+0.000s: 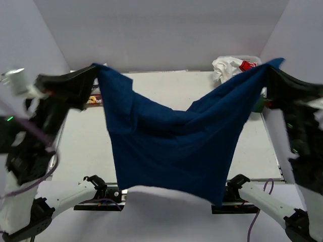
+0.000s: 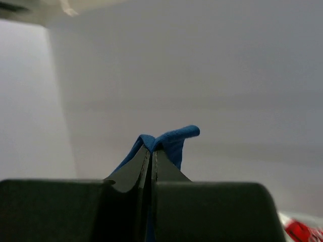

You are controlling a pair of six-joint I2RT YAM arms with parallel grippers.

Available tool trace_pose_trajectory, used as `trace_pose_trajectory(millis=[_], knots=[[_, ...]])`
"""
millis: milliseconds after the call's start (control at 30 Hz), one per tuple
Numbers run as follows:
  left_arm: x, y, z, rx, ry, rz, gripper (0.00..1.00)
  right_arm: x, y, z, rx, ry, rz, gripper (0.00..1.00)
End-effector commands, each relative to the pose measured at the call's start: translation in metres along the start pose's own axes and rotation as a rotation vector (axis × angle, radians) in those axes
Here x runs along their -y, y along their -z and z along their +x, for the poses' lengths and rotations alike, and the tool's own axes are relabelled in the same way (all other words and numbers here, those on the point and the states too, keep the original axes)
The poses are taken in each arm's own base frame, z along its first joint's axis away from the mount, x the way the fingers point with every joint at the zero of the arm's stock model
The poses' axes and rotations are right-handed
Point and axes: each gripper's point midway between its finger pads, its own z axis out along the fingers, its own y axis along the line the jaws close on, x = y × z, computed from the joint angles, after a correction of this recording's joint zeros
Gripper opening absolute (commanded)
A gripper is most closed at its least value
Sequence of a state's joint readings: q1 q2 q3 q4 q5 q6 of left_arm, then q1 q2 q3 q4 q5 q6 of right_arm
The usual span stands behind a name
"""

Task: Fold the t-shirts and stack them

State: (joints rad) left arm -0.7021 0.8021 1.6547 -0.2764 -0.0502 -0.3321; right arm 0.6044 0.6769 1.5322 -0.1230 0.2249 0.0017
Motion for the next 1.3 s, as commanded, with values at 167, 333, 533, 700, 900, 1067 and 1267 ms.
trace_pose_trajectory(millis=[167, 333, 533, 700, 900, 1067, 1267], knots=[[-0.162, -0.060, 0.196, -0.345, -0.200, -0.650, 0.00, 0.102, -0.054, 0.228, -0.412, 0.386, 0.594, 0.00], [-0.273, -0.004, 0.293, -0.499, -0.279, -1.045, 0.01, 0.135, -0.041, 0.388, -0.722, 0.390, 0.595, 0.00], [-0.357, 0.062, 0.423, -0.926, -0.186, -1.236, 1.00, 0.148, 0.015, 0.511, -1.100, 0.243, 0.617, 0.90], [-0.348, 0.059, 0.455, -0.995, -0.100, -1.125, 1.00, 0.133, 0.033, 0.536, -1.183, 0.181, 0.549, 0.90], [-0.285, 0.073, 0.506, -1.126, 0.129, -0.795, 1.00, 0.098, 0.030, 0.576, -1.245, 0.046, 0.336, 0.90], [-0.235, 0.116, 0.544, -1.264, 0.299, -0.632, 1.00, 0.082, 0.046, 0.624, -1.359, -0.057, 0.283, 0.90], [-0.204, 0.161, 0.571, -1.350, 0.456, -0.554, 1.00, 0.086, 0.065, 0.649, -1.437, -0.094, 0.369, 0.90]])
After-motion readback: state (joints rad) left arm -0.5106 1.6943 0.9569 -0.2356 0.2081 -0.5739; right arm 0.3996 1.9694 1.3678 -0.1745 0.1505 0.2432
